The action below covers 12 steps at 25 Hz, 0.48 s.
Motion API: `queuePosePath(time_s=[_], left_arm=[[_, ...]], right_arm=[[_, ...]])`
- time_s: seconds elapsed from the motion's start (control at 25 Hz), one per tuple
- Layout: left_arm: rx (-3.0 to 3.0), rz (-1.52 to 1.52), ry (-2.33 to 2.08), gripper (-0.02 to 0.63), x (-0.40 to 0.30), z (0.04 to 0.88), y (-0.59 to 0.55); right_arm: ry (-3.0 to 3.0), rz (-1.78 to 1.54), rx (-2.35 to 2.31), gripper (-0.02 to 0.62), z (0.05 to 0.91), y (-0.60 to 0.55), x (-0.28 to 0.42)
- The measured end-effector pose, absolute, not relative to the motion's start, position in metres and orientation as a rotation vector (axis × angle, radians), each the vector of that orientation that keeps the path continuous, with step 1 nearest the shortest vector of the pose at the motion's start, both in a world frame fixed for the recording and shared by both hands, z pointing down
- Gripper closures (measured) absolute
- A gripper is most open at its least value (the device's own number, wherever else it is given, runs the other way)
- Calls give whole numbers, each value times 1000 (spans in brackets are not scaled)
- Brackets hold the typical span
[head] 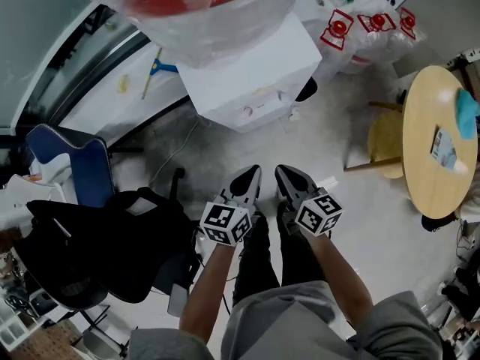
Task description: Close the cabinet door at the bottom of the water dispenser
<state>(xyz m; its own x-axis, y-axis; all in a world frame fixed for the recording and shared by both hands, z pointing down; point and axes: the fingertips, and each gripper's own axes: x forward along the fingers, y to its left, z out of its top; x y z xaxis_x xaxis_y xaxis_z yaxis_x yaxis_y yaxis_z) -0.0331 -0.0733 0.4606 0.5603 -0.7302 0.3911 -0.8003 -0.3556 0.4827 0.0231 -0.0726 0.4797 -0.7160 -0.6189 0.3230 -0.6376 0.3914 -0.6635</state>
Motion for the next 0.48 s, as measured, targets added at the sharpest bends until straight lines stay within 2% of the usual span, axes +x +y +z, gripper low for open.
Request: queuePosePath(time_s=[0.48], left_arm=[[2293, 103, -1283, 600, -32, 308, -63]], right_arm=[[-2767, 1110, 1214, 584, 314, -68, 27]])
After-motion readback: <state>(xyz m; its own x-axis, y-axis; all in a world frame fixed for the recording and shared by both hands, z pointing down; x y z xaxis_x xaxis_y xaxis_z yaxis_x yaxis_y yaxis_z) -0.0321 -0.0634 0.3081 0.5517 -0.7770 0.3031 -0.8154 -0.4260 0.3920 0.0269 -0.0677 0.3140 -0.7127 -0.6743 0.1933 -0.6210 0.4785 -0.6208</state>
